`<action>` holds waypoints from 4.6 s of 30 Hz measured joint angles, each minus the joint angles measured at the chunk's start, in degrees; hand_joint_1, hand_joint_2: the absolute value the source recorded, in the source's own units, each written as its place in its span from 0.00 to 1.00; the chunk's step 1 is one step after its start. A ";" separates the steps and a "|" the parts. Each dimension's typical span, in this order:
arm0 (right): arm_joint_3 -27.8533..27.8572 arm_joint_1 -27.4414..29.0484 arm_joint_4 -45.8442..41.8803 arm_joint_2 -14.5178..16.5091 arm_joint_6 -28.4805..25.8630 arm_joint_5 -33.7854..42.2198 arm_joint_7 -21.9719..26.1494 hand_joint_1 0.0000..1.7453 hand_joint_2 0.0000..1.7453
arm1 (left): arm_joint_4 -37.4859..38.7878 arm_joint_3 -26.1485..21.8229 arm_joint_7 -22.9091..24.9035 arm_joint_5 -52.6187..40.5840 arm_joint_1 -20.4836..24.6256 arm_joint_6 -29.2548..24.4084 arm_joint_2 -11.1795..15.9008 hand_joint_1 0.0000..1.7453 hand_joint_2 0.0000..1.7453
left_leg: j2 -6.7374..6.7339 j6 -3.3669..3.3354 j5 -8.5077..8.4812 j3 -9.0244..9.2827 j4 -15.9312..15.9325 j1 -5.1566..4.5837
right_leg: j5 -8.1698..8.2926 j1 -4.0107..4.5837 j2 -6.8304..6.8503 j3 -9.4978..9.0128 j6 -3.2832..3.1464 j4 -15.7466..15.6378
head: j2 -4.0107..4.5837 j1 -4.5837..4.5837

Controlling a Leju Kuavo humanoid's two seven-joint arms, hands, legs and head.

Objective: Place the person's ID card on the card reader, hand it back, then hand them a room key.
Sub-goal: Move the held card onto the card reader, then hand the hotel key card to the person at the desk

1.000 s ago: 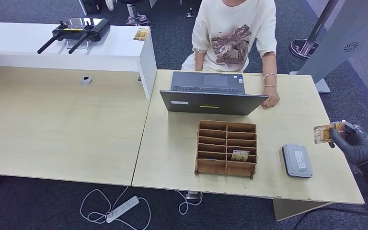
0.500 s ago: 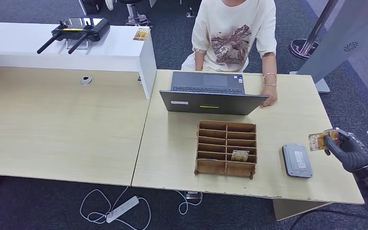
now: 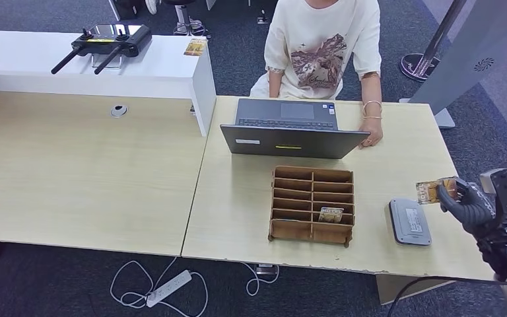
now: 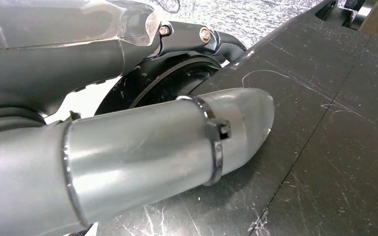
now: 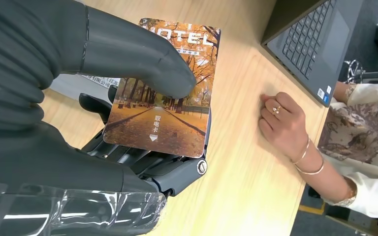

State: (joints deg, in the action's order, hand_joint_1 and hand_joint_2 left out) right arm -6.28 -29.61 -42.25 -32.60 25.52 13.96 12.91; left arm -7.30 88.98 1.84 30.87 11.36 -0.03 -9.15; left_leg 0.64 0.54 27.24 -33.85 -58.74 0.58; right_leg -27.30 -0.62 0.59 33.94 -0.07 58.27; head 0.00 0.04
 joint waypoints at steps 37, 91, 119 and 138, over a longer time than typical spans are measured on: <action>-1.26 -2.22 11.68 2.37 -4.34 -2.86 2.33 1.00 1.00 | 0.00 0.00 0.26 -0.67 0.19 0.42 -0.10 0.00 0.00 | -0.01 0.00 0.00 0.02 0.00 0.00 | 0.00 0.00 -0.04 0.02 0.00 -0.01 | 0.00 0.00; -1.26 -2.09 14.23 3.43 -10.93 -17.49 -0.39 1.00 1.00 | 0.00 0.00 0.72 -0.78 0.40 0.79 -0.16 0.00 0.00 | 0.00 0.00 0.00 0.02 0.00 0.00 | 0.00 0.00 -0.02 -0.02 0.00 -0.01 | 0.00 0.00; -1.37 -4.02 14.59 5.62 -15.37 -29.15 -3.08 1.00 1.00 | 0.00 0.02 1.27 -0.90 0.55 1.21 -0.20 0.00 0.00 | -0.05 0.00 0.00 0.30 0.00 0.01 | 0.00 0.01 -0.09 -0.28 0.00 -0.01 | 0.00 -0.02; 0.16 -3.82 14.02 6.00 -14.61 -27.29 -0.69 1.00 1.00 | 0.00 0.02 1.23 -1.24 0.55 1.21 -0.20 0.00 0.00 | -0.04 0.00 0.00 0.30 0.00 0.00 | 0.00 0.00 -0.08 -0.28 0.00 -0.01 | 0.00 -0.01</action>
State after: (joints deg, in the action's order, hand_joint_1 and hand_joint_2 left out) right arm -6.13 -33.43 -28.23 -26.60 10.91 -13.33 12.21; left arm -7.30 89.00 3.07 29.63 11.91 1.18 -9.35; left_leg 0.61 0.54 27.25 -33.55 -58.74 0.58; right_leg -27.30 -0.61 0.51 33.66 -0.06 58.26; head 0.00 0.03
